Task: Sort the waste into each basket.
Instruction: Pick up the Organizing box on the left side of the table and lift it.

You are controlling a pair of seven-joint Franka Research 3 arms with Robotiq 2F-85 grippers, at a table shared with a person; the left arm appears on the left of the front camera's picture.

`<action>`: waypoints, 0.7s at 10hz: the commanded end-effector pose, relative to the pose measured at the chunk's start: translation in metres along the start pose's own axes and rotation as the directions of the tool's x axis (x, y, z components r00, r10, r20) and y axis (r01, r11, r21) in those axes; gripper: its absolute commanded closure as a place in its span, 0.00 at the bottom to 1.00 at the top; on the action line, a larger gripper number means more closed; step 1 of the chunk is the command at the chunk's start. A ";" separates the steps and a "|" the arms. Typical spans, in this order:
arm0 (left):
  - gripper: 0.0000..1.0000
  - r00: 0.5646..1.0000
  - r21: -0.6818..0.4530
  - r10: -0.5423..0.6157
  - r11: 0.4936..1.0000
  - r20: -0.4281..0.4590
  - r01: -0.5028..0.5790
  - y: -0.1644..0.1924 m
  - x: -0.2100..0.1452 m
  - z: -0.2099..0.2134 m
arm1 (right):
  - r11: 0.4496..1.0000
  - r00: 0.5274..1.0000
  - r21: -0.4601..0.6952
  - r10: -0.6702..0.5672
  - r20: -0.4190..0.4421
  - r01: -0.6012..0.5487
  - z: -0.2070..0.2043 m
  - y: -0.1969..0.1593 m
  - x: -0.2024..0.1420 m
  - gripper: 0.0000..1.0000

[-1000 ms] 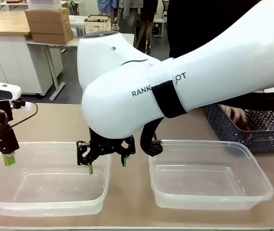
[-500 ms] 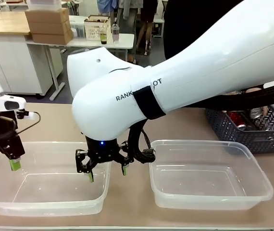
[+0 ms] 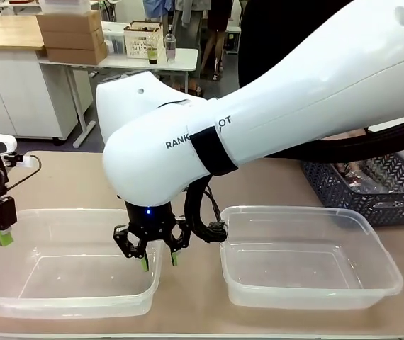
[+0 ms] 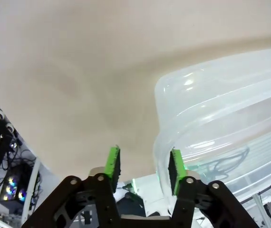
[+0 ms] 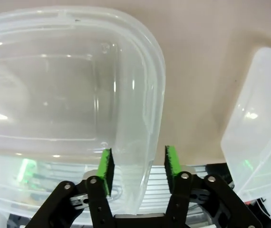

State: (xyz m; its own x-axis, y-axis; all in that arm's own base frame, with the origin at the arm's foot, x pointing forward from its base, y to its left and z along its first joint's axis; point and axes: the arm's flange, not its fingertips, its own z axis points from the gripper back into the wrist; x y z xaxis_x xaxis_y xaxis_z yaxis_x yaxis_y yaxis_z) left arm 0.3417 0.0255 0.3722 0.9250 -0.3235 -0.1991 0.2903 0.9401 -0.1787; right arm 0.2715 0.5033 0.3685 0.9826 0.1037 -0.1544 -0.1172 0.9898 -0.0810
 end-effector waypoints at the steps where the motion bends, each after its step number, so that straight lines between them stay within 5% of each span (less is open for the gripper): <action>1: 0.88 0.999 0.000 -0.022 1.000 0.026 0.022 -0.027 -0.090 -0.101 | 0.998 0.996 -0.008 -0.068 0.049 0.069 0.006 0.003 0.000 0.84; 3: 1.00 0.999 -0.016 -0.028 0.999 0.021 0.028 -0.028 -0.089 -0.105 | 0.996 0.995 -0.011 -0.089 0.051 0.090 0.005 0.000 0.001 1.00; 7: 1.00 0.997 -0.053 -0.003 0.999 0.083 0.007 -0.032 -0.091 -0.096 | 0.994 0.994 -0.017 -0.107 0.037 0.107 0.002 -0.007 0.002 1.00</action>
State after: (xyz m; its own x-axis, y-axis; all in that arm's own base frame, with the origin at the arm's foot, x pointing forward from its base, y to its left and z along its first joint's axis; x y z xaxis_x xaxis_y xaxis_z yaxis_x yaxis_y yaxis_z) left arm 0.3436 0.0226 0.3677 0.9311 -0.3123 -0.1884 0.2681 0.9362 -0.2271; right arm 0.2744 0.5055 0.3734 0.9911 0.0291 -0.1302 -0.0379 0.9971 -0.0661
